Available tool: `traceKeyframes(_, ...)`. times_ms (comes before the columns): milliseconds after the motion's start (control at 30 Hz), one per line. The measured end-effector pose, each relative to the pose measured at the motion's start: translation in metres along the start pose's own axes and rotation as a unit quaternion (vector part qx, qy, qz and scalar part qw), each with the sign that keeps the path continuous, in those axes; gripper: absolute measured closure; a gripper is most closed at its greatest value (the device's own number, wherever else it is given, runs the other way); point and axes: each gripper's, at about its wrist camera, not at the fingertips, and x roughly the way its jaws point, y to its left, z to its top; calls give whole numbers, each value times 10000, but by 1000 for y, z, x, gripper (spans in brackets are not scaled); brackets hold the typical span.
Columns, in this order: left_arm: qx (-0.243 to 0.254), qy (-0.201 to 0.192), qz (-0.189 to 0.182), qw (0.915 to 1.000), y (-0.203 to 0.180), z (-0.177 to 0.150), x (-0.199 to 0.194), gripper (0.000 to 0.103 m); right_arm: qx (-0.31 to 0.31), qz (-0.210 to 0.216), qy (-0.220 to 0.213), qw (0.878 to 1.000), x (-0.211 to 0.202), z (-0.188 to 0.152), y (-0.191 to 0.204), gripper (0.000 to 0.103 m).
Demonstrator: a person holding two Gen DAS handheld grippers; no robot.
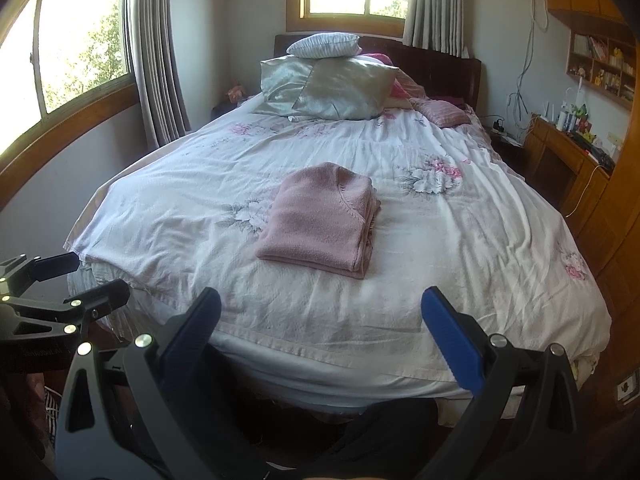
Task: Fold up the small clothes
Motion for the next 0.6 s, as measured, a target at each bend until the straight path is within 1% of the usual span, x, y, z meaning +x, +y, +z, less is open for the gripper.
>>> traceKeyframes(600, -1, -3, 0, 10000, 2, -1, 2, 7, -32, 45, -13, 10000, -2, 1, 3, 3)
